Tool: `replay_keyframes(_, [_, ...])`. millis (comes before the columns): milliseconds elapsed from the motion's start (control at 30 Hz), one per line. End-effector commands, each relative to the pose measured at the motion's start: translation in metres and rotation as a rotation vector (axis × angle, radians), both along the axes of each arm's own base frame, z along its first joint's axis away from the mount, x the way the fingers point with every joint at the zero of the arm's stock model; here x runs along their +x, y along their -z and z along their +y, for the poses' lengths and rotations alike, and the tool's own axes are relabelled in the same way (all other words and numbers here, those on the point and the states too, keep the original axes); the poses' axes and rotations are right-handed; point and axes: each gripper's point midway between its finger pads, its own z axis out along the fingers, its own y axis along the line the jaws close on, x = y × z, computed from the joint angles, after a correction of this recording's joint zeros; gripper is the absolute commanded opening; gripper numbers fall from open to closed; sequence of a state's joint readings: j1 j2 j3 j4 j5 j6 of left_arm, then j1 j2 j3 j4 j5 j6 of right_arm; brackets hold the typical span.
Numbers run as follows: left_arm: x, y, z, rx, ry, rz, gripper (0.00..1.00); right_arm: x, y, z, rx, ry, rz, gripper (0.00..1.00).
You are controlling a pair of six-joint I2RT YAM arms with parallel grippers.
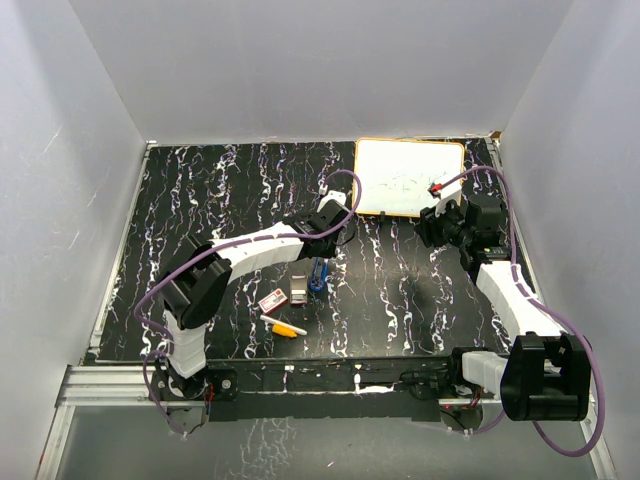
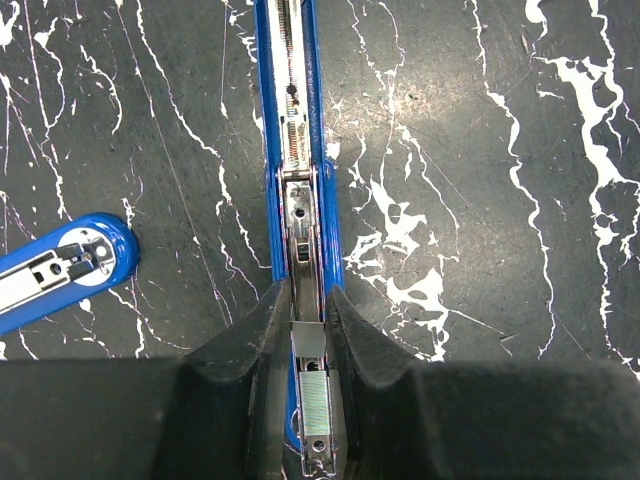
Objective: Load the staples into the stapler
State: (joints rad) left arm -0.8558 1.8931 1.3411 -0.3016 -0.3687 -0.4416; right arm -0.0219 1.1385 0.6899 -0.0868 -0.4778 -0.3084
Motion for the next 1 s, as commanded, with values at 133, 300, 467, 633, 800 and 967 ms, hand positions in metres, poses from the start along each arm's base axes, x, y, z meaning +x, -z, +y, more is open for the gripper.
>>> replay_keyframes(133, [-0.0121,0.0012,0.0044,0.015,0.014,0.014,0.00,0.0045,-0.0121,-0.0013,0.004,-0.001,-0.049,0.41])
replay_keyframes(300, [-0.0128,-0.0035,0.0039,0.002,0.019,0.005,0.00,0.0046,-0.0112,-0.0013,0.004,-0.001,-0.046,0.41])
replay_keyframes(467, [-0.0146,-0.0041,0.0026,0.001,0.029,0.004,0.00,0.0049,-0.0103,-0.0021,0.003,0.001,-0.044,0.41])
replay_keyframes(633, [-0.0188,-0.0020,0.0024,-0.002,0.038,0.007,0.00,0.0052,-0.0094,-0.0026,0.002,0.002,-0.042,0.41])
replay_keyframes(800, [-0.0190,-0.0035,0.0009,-0.012,0.041,0.006,0.00,0.0053,-0.0089,-0.0026,0.002,0.001,-0.041,0.42])
replay_keyframes(967, [-0.0200,-0.0012,-0.0005,-0.012,0.054,0.011,0.00,0.0052,-0.0093,-0.0029,0.003,0.002,-0.042,0.42])
